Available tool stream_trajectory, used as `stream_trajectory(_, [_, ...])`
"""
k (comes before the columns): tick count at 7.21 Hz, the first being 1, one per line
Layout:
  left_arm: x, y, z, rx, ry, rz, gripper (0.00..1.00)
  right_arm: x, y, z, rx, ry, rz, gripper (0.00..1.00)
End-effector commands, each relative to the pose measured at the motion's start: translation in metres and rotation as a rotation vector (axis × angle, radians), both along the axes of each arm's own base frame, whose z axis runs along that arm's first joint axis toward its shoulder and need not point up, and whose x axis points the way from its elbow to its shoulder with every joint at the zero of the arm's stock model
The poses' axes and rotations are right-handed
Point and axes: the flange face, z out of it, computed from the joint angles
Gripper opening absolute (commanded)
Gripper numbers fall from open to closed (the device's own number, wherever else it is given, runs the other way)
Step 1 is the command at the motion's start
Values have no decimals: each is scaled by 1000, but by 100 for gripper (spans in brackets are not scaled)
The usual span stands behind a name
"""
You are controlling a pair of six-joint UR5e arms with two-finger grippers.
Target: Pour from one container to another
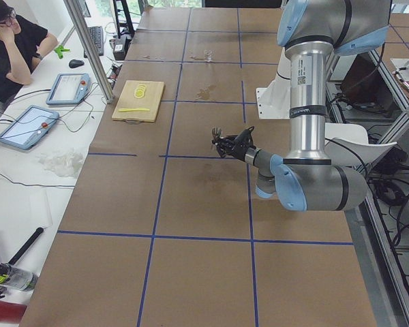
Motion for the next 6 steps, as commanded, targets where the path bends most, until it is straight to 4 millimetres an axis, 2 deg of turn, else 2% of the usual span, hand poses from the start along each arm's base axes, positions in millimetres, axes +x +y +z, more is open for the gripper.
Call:
stream_trajectory(1, [-30,-25,0,154,-64,122,0,0,0,2,-3,1,0,100])
stream_trajectory(2, [-49,-44,-2,269,-148,132,0,0,0,2,-3,1,0,100])
stream_trajectory(3, [-62,-55,-5,352,-203,170,0,0,0,2,-3,1,0,100])
stream_trajectory(4, [-62,-67,-12,398,-232,232,0,1,0,2,-3,1,1,100])
stream_trajectory(5, [-44,-92,-36,432,-257,287,0,1,0,3,-6,1,2,100])
stream_trajectory(6, [-23,-126,-69,460,-300,365,0,0,0,4,-8,1,1,100])
